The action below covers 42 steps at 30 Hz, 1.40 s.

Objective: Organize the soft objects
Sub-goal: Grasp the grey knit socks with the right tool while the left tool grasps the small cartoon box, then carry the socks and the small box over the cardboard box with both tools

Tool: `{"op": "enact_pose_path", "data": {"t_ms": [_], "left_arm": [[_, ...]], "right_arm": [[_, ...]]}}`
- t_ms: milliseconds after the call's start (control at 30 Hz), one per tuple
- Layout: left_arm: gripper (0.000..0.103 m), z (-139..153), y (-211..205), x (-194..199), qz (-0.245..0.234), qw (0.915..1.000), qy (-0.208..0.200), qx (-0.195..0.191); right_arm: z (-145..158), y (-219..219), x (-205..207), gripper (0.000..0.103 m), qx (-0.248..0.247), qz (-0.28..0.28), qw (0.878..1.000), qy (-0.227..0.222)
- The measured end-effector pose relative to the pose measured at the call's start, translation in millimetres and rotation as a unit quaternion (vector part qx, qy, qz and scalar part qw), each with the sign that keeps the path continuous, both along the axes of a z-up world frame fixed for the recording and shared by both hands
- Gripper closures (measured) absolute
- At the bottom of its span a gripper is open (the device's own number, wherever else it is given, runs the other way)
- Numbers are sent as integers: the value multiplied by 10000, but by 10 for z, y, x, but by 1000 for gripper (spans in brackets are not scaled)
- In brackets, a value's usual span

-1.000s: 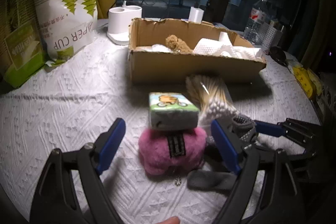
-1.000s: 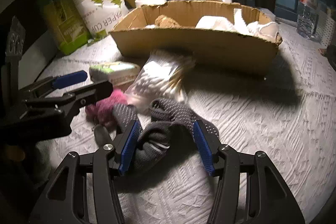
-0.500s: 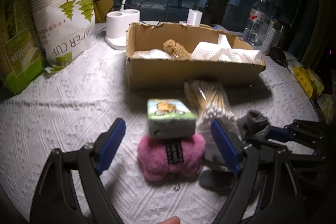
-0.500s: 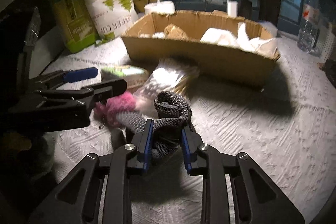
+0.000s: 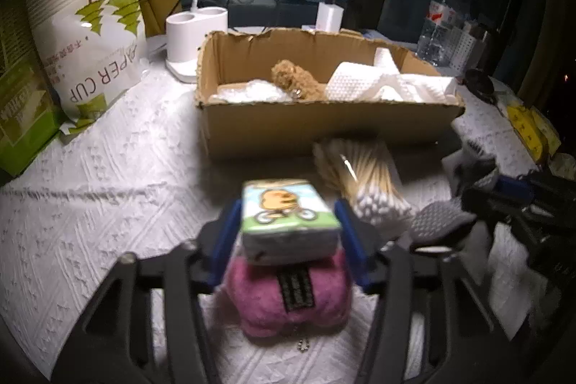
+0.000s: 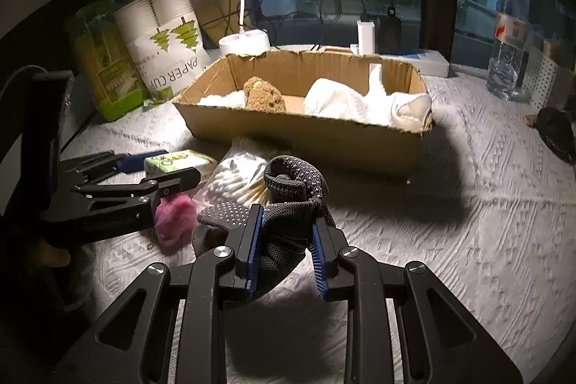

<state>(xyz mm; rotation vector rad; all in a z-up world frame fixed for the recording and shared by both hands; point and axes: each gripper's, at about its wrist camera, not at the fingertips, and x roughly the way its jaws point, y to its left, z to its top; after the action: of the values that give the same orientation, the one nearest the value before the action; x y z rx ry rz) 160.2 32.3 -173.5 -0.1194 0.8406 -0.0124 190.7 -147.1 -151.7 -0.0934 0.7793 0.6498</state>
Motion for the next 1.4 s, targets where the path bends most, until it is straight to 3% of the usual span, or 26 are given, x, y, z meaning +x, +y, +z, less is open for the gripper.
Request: {"op": "enact_pose_path", "data": {"t_ms": [200,767,1400], "left_arm": [[52,76,3,-50,-102,9998,-135,-89],[52,675,-89,-171,-189,9961,-866,-19],[52,966,-244,142,-242,9919,-1241,103]], "right_arm": [[94,-21,21,77,38,-28,9999,-125],[489,-82,101,77,137,-79,9983,-559],[764,-256,515,77,289,-247,9956,-860]]}}
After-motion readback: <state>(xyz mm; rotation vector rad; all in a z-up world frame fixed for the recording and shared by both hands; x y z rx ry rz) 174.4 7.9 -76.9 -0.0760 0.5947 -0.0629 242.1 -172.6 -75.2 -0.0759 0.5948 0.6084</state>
